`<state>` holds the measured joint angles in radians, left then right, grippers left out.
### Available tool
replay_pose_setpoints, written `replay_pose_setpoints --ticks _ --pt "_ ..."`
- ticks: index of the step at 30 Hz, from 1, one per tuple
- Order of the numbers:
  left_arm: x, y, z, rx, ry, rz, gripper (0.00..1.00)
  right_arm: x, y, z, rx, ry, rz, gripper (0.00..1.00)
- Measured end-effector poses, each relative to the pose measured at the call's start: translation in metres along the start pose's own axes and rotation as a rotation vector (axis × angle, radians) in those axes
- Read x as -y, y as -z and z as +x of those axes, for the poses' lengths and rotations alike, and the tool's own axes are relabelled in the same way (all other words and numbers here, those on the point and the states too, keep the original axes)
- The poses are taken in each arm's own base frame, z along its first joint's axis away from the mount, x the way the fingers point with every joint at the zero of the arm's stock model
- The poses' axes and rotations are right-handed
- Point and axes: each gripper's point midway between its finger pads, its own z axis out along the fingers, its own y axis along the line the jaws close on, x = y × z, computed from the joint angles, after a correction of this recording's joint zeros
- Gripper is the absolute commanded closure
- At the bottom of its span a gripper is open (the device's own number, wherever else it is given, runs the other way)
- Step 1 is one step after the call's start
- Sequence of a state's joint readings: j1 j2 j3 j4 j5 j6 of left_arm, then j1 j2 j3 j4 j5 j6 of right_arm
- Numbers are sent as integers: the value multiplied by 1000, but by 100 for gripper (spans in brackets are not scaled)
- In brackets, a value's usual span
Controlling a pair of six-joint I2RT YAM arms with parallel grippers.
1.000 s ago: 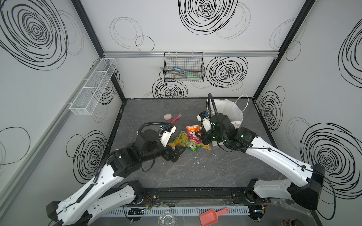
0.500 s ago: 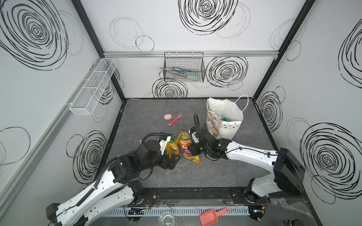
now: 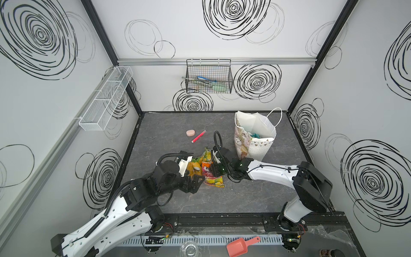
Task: Take the snacks out of the paper bag
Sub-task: Place the snack on the snack.
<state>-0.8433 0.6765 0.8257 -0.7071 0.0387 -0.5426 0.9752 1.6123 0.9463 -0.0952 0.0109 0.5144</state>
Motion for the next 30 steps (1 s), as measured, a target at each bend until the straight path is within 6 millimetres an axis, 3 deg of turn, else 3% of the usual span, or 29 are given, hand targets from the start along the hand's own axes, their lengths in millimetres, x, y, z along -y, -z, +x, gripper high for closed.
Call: replay_pose_setpoints --ticks 6,13,19,22,26,30 --pt "0 -6 0 -12 -1 -5 4 10 14 -11 53 26 65 33" --pt "6 -11 -4 -9 -4 16 4 10 37 -24 99 46 73 26" --pt "17 -12 -12 8 -17 60 4 1 69 -54 171 50 38 21" --pt "26 -9 -23 37 -29 88 4 -9 101 -79 274 81 1 16" --pt "41 -2 -45 99 -59 130 4 -17 159 -112 442 111 -38 11" --pt "57 3 -69 150 -92 162 4 -6 221 -160 620 94 -20 9"
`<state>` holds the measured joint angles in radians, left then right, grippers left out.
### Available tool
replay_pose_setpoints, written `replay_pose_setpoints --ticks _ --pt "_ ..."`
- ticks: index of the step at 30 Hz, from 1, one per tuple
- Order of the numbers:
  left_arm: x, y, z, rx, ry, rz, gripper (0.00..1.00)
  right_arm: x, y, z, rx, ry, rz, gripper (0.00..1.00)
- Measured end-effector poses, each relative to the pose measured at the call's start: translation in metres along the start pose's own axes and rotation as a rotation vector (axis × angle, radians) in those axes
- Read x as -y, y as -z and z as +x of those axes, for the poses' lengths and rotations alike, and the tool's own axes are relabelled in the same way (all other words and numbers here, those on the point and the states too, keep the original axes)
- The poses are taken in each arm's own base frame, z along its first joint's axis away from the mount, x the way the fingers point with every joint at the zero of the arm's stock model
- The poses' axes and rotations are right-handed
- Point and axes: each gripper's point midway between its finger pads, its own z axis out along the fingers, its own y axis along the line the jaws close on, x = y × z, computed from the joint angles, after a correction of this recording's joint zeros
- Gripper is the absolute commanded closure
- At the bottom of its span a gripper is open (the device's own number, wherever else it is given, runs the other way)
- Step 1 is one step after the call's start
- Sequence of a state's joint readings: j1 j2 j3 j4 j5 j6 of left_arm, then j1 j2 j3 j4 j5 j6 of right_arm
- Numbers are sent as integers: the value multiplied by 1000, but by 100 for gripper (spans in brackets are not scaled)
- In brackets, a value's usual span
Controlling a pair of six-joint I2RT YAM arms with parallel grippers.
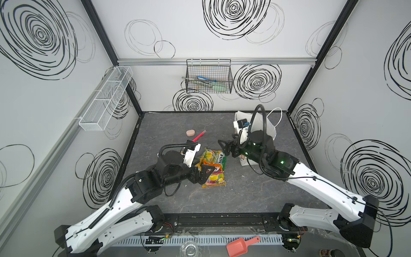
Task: Take the snacks out of the paper bag
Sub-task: Place the snack on the snack, then pick up the snack from the paper bag.
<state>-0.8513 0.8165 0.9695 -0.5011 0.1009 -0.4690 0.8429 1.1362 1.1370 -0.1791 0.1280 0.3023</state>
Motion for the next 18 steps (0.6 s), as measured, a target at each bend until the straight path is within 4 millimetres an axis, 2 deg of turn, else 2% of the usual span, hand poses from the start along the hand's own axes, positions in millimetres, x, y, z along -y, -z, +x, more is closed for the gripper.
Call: replay_pose_setpoints --ticks 3,5,9,12,14,18 --pt "12 -2 -19 32 -29 28 4 23 14 -49 104 -6 63 7" --pt "20 -3 -32 47 -50 47 4 42 23 -73 145 -10 116 7" --pt "45 -8 -64 73 -109 108 4 79 30 -110 157 -33 193 7" --pt "63 -11 -93 88 -169 137 4 107 21 -121 95 -52 237 8" --pt "73 -13 -111 105 -215 143 4 125 9 -118 24 -65 266 8" --pt "81 -14 -128 112 -297 139 4 166 -17 -90 -146 -110 315 13"
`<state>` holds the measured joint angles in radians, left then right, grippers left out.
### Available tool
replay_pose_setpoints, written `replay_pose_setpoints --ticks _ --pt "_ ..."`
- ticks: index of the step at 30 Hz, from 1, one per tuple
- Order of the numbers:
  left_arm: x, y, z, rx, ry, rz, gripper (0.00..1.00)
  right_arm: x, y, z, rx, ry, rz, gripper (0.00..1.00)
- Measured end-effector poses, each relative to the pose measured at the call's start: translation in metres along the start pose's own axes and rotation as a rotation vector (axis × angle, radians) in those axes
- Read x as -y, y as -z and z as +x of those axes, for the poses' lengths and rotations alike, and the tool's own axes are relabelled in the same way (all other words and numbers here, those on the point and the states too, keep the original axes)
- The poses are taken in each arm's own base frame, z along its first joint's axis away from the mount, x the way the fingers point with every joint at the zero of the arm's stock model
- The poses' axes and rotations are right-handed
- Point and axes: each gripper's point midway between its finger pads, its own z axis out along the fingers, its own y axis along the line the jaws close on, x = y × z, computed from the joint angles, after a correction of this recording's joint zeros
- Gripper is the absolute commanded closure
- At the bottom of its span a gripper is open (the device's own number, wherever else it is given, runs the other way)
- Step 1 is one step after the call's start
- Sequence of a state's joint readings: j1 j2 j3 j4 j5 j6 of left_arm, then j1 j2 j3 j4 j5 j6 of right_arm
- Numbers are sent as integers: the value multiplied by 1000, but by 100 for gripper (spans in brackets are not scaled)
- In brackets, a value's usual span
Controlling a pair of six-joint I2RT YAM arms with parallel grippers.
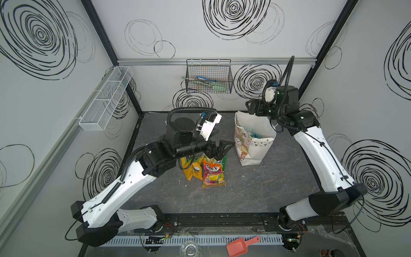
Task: Take the snacks out of the paper bag
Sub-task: Pick up the snack from the paper bag.
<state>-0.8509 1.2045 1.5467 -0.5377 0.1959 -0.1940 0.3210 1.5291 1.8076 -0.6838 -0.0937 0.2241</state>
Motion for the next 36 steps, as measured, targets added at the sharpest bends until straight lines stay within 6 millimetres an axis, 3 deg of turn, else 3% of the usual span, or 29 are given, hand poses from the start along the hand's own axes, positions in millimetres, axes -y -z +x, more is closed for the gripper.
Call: replay_pose_setpoints --ticks 5,9,16,22,33,36 --pt "-1 -6 -5 -28 -65 -4 4 29 -36 40 -185 -20 48 18" --pt "-8 -14 -3 -53 -86 -17 4 39 -53 67 -289 -13 69 24" --pt "-19 -36 7 -113 -76 -23 4 45 -65 94 -373 1 71 32" --pt "-21 -53 -11 -103 -86 -26 4 49 -73 125 -451 -10 68 42" --pt "-21 -54 -18 -88 -92 -27 4 55 -95 172 -582 -26 86 57" --pt "-21 -54 -18 -89 -92 -28 4 56 -100 190 -623 -20 99 57"
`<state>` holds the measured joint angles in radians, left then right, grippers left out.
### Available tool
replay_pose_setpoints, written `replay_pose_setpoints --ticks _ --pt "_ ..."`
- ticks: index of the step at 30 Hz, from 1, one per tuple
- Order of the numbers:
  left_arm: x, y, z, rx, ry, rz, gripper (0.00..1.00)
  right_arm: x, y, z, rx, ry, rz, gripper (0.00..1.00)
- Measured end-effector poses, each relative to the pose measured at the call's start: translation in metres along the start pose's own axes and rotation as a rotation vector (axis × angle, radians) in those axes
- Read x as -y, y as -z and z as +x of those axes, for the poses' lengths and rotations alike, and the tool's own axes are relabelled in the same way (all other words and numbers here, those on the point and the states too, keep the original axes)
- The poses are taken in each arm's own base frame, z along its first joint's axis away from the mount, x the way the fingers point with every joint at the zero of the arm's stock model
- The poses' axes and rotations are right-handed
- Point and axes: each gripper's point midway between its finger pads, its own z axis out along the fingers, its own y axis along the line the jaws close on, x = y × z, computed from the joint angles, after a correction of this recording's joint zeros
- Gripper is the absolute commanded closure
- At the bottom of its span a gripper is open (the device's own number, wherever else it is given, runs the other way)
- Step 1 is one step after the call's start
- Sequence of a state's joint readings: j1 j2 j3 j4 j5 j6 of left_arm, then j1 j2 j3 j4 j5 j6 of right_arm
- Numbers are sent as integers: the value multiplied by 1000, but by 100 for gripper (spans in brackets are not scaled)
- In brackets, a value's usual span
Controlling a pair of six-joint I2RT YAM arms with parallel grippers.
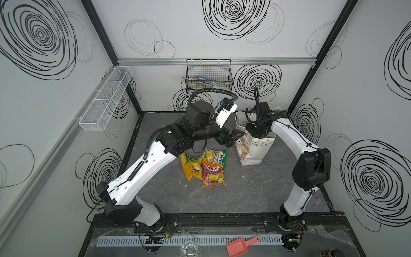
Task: Take the snacks out of the paper bag
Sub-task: Pick up the snack from the paper bag.
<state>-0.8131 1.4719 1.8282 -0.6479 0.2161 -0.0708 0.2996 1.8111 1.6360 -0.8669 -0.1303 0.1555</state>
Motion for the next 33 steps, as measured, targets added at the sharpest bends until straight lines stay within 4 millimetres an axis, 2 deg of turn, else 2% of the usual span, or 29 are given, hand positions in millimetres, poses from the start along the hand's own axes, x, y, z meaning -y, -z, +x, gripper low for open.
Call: replay_pose_setpoints --ticks 2,9,12,16,23,31,33 --pt "0 0 0 0 0 0 4 1 -10 6 -26 0 6 54" --pt "-2 -5 7 -16 4 -2 4 6 -37 29 -102 -4 27 30" --pt "-2 -5 8 -17 4 -1 4 8 -47 38 -125 0 43 24" --pt "1 -7 10 -20 1 5 4 10 -60 45 -131 9 55 23" --pt "9 -9 12 -26 -9 21 4 12 -79 52 -108 8 52 28" --pt "7 -13 20 -46 -7 9 4 16 -98 55 -87 4 54 30" --pt "7 -13 21 -49 -6 7 4 16 -100 56 -84 7 54 35"
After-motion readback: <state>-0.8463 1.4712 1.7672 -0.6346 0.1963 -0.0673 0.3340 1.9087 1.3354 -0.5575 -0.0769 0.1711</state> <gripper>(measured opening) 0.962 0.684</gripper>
